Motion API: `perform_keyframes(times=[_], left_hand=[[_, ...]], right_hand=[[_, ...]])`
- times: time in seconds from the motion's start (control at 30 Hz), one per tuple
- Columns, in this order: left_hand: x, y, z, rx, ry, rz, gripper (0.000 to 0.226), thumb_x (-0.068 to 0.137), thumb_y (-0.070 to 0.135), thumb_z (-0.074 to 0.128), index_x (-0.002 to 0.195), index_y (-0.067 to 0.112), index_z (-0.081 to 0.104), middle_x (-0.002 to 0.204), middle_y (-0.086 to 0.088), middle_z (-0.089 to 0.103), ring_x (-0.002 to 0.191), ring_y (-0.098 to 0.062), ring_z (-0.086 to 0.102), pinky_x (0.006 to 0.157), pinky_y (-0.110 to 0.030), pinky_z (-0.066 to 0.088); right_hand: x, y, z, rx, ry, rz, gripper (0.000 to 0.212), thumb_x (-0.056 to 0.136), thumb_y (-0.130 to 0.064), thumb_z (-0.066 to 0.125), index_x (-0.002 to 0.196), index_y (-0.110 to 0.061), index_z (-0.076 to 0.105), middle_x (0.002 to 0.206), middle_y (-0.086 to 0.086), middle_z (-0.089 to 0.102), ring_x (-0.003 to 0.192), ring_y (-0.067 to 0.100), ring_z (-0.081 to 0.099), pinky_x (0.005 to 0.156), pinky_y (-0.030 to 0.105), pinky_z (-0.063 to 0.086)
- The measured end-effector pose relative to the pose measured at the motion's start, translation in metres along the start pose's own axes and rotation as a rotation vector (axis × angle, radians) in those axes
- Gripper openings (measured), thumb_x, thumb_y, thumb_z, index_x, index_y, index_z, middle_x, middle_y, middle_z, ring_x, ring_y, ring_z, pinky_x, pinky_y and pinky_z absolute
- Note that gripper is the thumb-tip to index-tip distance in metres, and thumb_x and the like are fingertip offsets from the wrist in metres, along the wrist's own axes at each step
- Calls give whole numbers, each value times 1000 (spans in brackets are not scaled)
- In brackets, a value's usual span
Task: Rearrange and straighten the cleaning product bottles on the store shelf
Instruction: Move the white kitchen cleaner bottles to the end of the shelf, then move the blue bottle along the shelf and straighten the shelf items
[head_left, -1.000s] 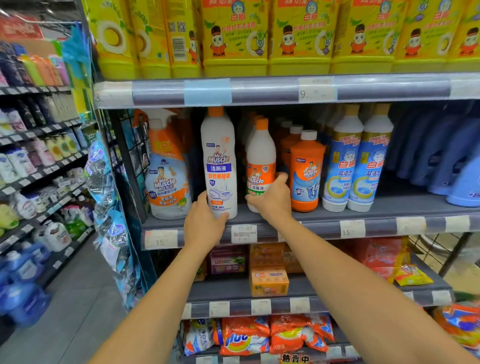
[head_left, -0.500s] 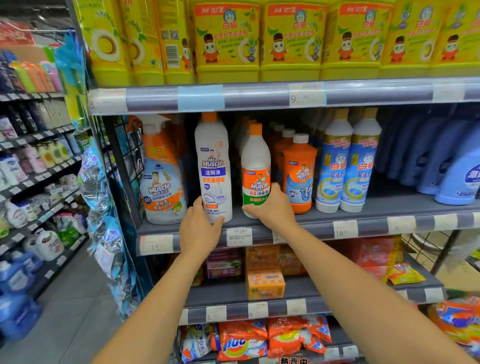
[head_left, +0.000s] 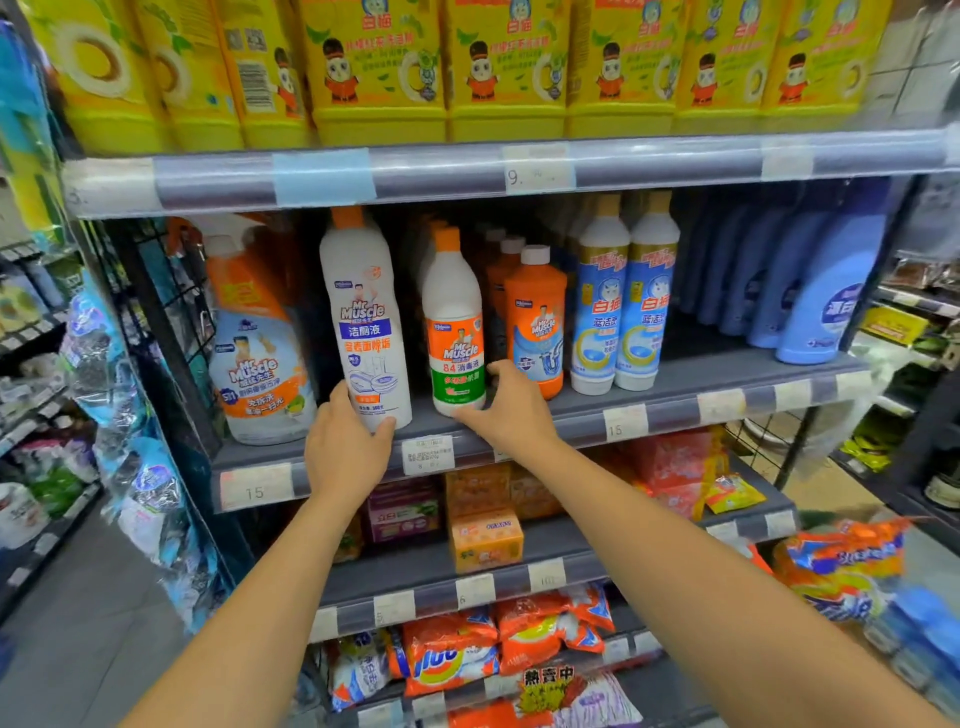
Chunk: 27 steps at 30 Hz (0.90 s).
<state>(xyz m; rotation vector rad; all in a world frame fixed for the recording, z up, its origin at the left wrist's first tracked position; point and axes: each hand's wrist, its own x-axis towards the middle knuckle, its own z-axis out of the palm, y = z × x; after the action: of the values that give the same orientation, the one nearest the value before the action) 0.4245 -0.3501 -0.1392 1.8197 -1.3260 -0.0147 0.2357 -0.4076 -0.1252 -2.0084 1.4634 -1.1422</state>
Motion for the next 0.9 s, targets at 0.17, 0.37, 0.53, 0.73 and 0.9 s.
perform_keyframes(times=[0.17, 0.37, 0.53, 0.73, 0.9], left_hand=[[-6, 8, -3, 25, -25, -15, 50, 84, 29, 67, 126, 17, 45, 122, -10, 60, 109, -29, 57, 83, -44, 49], [-37, 36, -8, 391, -37, 3, 52, 81, 35, 64, 124, 9, 48, 117, -16, 61, 106, -36, 54, 86, -44, 46], [-91, 103, 20, 537, -145, 188, 55, 84, 41, 60, 130, 13, 50, 126, -12, 56, 117, -32, 48, 95, -42, 42], [-150, 205, 87, 527, -447, 265, 56, 84, 45, 56, 134, 23, 49, 128, -6, 55, 120, -28, 50, 95, -40, 44], [-182, 283, 143, 500, -515, 304, 56, 85, 45, 56, 136, 23, 48, 134, -5, 53, 123, -26, 49, 98, -41, 43]], right_hand=[[-16, 27, -21, -354, -133, -179, 53, 86, -44, 61, 129, -14, 50, 126, 8, 54, 115, 27, 49, 97, 40, 41], [-30, 49, -57, -472, -310, -337, 64, 89, -41, 56, 145, -17, 36, 145, 9, 40, 134, 28, 32, 110, 41, 29], [-50, 76, -112, -434, -403, -333, 64, 89, -37, 60, 144, -16, 35, 151, 10, 29, 138, 27, 27, 108, 42, 35], [-72, 154, -219, -499, -474, -250, 58, 85, -35, 60, 137, -16, 44, 135, 9, 43, 122, 30, 46, 96, 42, 45], [-77, 221, -316, -562, -438, -112, 45, 83, -37, 60, 119, -11, 52, 121, 13, 49, 109, 31, 48, 87, 42, 47]])
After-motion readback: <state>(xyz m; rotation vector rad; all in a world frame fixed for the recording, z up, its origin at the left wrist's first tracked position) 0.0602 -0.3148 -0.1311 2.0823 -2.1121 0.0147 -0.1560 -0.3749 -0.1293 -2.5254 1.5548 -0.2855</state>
